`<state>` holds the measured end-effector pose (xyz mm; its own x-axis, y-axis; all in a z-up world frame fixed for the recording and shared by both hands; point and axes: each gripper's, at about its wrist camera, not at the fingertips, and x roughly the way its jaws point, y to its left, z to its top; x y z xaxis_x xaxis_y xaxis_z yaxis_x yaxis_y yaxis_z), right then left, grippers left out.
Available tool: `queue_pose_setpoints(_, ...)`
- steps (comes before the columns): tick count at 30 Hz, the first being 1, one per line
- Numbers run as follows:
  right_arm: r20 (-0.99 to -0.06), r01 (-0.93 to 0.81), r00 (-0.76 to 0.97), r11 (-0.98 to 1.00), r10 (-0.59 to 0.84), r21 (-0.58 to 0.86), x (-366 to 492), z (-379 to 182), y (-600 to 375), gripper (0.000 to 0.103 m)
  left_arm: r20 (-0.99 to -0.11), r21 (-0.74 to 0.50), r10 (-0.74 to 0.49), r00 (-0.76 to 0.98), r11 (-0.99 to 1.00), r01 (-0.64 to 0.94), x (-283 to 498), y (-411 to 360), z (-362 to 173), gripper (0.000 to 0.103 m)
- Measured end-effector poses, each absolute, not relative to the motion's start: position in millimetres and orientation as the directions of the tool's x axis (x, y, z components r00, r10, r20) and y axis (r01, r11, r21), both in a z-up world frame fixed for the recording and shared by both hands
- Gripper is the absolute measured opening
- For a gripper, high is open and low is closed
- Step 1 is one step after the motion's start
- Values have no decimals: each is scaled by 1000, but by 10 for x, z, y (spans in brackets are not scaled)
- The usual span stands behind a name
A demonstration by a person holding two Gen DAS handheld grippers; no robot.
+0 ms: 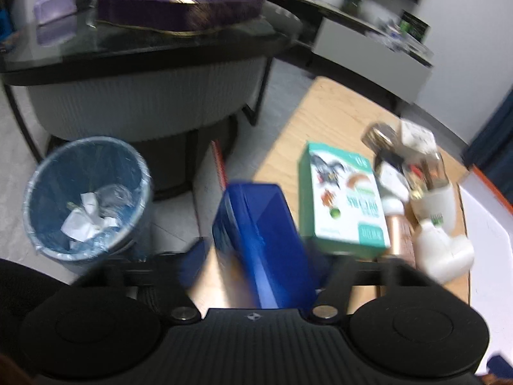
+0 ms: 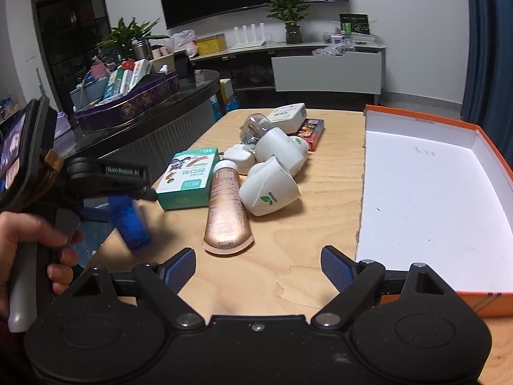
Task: Organize rigid objects
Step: 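Grasp the blue plastic box with left tool while right tool grasps teal bandage box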
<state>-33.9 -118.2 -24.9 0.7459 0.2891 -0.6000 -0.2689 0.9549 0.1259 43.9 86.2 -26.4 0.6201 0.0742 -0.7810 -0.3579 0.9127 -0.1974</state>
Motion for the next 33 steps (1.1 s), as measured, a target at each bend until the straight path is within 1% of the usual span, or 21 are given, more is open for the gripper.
queue_pose_setpoints(1, -597, -281, 745, 952, 297, 123, -330, -239, -1171, 100, -772, -182, 75, 631, 925, -332, 417, 834, -260, 43)
queue_pose_setpoints(3, -590, -309, 742, 943, 318, 120, -293, -206, -1140, 100, -769, -181, 51, 637, 939, -293, 391, 794, -268, 38)
queue_pose_setpoints(7, -564, -403, 723, 907, 400, 127, -160, -98, -1044, 100, -748, -206, 17, 664, 945, -256, 291, 802, -274, 36)
queue_pose_setpoints(9, -561, -432, 716, 895, 416, 112, -25, -44, -946, 100, -738, -213, 8, 675, 946, -244, 218, 801, -270, 35)
queue_pose_setpoints(12, -575, -464, 686, 877, 445, 125, 269, 8, -763, 100, -721, -204, 21, 693, 949, -241, 118, 799, -261, 33)
queue_pose_setpoints(15, -605, -478, 645, 864, 467, 157, 588, 11, -552, 100, -705, -246, 7, 709, 935, -255, 51, 885, -254, 33)
queue_pose_setpoints(20, -671, -500, 599, 859, 436, 111, 1036, -65, -75, 100, -699, -270, -1, 715, 926, -263, 62, 927, -282, 33)
queue_pose_setpoints(23, -719, -458, 589, 885, 370, 81, 1276, -172, 146, 100, -693, -286, -9, 721, 921, -263, 58, 937, -284, 33)
queue_pose_setpoints(24, -728, -448, 590, 892, 349, 64, 1340, -210, 213, 102, -691, -292, -14, 723, 920, -261, 54, 946, -288, 33)
queue_pose_setpoints(25, -730, -440, 606, 898, 316, 24, 1383, -231, 285, 100, -691, -297, -19, 723, 919, -260, 55, 953, -297, 33)
queue_pose_setpoints(28, -776, -445, 558, 895, 294, 19, 1528, -320, 419, 100, -691, -309, -30, 722, 916, -257, 69, 966, -341, 34)
queue_pose_setpoints(31, -796, -445, 546, 896, 262, -11, 1583, -442, 497, 87, -683, -315, -33, 730, 915, -253, 62, 981, -343, 34)
queue_pose_setpoints(33, -779, -434, 562, 901, 279, 10, 1551, -446, 458, 84, -676, -327, -39, 736, 910, -253, 54, 1001, -349, 33)
